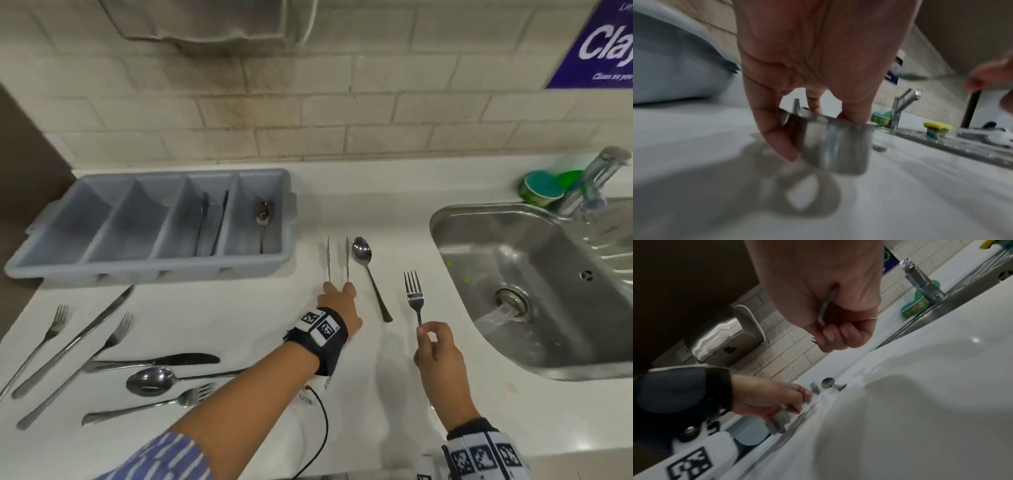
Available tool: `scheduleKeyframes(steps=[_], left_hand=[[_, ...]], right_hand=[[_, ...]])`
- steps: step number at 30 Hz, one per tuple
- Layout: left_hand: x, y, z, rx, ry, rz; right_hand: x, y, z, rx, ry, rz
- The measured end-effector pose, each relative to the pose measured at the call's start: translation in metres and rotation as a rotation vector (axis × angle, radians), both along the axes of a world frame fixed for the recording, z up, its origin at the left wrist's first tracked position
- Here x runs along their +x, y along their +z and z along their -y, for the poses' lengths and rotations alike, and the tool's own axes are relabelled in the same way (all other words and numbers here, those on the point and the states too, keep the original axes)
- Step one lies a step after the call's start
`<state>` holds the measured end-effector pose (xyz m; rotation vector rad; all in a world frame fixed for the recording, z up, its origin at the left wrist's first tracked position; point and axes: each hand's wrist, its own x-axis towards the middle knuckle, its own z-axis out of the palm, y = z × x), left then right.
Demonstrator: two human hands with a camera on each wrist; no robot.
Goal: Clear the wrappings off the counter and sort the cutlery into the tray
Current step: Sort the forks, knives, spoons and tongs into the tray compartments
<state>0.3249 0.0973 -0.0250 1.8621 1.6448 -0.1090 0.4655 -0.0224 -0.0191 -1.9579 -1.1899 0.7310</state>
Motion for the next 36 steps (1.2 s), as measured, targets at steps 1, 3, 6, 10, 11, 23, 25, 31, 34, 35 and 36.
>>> scheduleKeyframes(steps=[1,3,6,10,11,23,25,31,34,35,36], left_hand=[[-0.009,0.005,0.003,-0.015,-0.002,0.039],[-0.032,0.023,0.012,-0.082,0.012,0.225],[-0.080,0.059,0.028,-0.336,0.149,0.710],[-0.150,0.108,0.035,-0.404,0.285,1.071],[-0.165,0.117,0.032,-0.333,0.306,1.097],[-0.265,0.073,-0.125,0.279,0.454,0.257],[-0.271,0.052,-0.141,0.226,0.364,0.156],[-0.284,0.034,-0.128,0.263,0.280,0.220],[-0.316,0.054,-0.086,0.436,0.376,0.489],[-0.330,0.059,-0.068,0.455,0.403,0.558],[-0.344,0.062,-0.049,0.457,0.424,0.616]], right_hand=[[0.000,-0.001,-0.001,-0.004,0.019,-0.006],[-0.001,-0.004,-0.004,-0.011,0.064,-0.017],[-0.008,-0.007,-0.009,-0.016,0.142,-0.032],[-0.025,-0.008,-0.017,-0.036,0.209,-0.050],[-0.029,-0.008,-0.018,-0.039,0.225,-0.051],[-0.120,0.005,-0.049,-0.044,0.244,-0.101],[-0.145,0.011,-0.059,-0.033,0.255,-0.100],[-0.225,0.059,-0.112,0.070,0.330,-0.143],[-0.283,0.082,-0.163,0.176,0.365,-0.126],[-0.304,0.086,-0.182,0.175,0.387,-0.115],[-0.326,0.088,-0.203,0.166,0.416,-0.092]])
